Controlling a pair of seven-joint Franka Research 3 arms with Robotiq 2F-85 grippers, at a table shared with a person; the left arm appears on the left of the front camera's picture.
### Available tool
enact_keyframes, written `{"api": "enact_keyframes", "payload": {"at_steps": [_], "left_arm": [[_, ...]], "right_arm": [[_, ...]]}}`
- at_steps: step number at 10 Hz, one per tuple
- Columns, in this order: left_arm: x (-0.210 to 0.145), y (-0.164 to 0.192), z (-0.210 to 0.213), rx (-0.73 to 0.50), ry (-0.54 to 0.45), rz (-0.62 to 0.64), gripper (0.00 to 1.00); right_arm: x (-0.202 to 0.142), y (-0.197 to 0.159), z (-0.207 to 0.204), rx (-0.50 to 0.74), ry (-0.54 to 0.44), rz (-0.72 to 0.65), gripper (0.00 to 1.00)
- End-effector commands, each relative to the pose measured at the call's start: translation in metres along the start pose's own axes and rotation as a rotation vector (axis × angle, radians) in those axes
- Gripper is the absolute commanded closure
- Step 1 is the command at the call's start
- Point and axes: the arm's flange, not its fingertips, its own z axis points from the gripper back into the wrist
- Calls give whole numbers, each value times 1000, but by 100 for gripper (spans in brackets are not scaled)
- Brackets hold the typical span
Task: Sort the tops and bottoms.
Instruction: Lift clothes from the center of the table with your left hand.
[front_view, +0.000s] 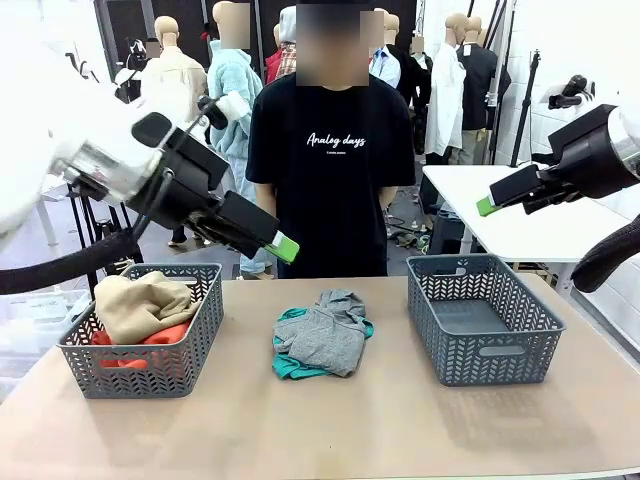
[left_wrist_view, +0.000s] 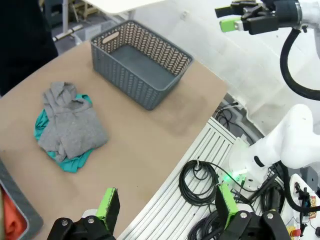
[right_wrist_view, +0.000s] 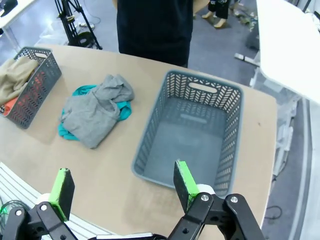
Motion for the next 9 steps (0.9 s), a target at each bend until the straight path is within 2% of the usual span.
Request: {"api": "enact_keyframes", "payload": {"at_steps": [1,4,5,6,7,9], "left_arm": [[0,1,6,4,-5,2,0],[1,0,2,1,-4,-3,0],[10,-8,4,57,-21,-38,0],[20,-8,-17,58,-38,-50,0],[29,-4,-46,53,-5,-48,0],[32,15,-110,93,155,-81,0]], "right_arm": [[-2,0,-1,-3,-1,-14,0],[-2,0,-1,-3,-1,-14,0],[-2,0,-1,-3,-1,-14,0],[-2,0,-1,-3,-1,-14,0],[-2,0,-1,-3,-1,-14,0],[-2,0,-1,-3,-1,-14,0]]}}
